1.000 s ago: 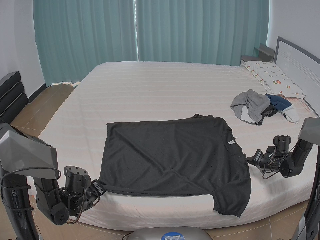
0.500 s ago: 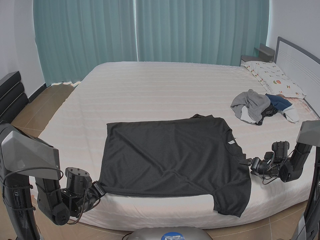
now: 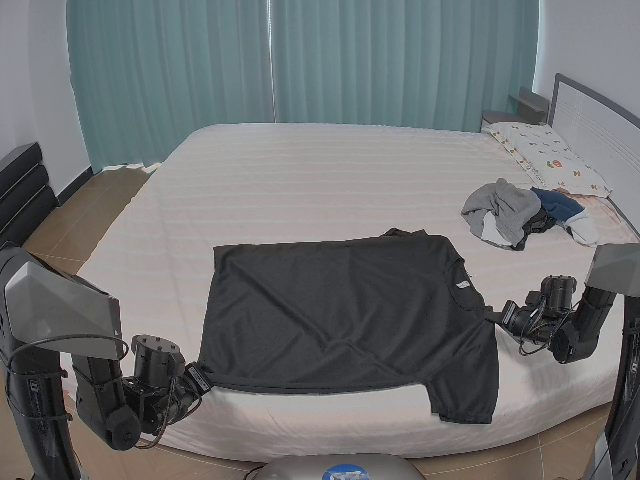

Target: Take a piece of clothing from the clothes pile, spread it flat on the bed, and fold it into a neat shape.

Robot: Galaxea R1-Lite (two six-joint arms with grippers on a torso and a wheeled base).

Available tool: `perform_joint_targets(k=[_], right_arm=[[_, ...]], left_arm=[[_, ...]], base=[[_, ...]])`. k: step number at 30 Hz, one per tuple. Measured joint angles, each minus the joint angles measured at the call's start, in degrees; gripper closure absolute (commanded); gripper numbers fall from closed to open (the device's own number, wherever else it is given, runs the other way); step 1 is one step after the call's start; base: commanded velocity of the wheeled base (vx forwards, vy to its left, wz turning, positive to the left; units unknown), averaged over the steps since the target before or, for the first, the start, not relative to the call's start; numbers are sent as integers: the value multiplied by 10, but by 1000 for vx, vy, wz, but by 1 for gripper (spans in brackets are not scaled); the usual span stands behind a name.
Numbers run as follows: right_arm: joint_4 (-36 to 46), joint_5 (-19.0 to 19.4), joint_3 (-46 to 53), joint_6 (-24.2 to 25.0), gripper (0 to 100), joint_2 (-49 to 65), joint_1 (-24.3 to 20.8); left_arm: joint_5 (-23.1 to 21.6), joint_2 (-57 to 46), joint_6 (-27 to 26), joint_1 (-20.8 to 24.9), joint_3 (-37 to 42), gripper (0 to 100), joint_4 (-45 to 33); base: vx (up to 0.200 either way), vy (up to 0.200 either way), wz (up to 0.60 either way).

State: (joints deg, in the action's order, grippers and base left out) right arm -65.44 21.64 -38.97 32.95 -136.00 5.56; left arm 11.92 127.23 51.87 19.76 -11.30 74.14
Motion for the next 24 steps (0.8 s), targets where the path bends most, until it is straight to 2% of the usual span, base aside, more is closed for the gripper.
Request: perform_joint_targets(k=[4, 8, 9, 18, 21, 24], right_arm=[[-55, -4, -2, 32, 100, -13, -2], [-66, -6, 6, 38, 100, -25, -8], [-68, -6, 8, 38, 0, -26, -9], [-96, 0, 36, 47, 0, -15, -3], [-105, 18, 76, 44, 0, 0, 1], [-112, 39, 122, 20, 0, 15, 6]], left_arm=[[0, 2, 0, 0, -1, 100, 0], [-1, 6, 0, 0, -2, 100, 0], [-1, 7, 1, 1, -2, 100, 0], [-6, 11, 1, 1, -2, 100, 0], [-8, 12, 1, 1, -2, 100, 0], [-8, 13, 1, 0, -1, 100, 8]], base=[[0, 0, 0], [0, 0, 0], [0, 0, 0], [0, 0, 0], [0, 0, 0], [0, 0, 0]])
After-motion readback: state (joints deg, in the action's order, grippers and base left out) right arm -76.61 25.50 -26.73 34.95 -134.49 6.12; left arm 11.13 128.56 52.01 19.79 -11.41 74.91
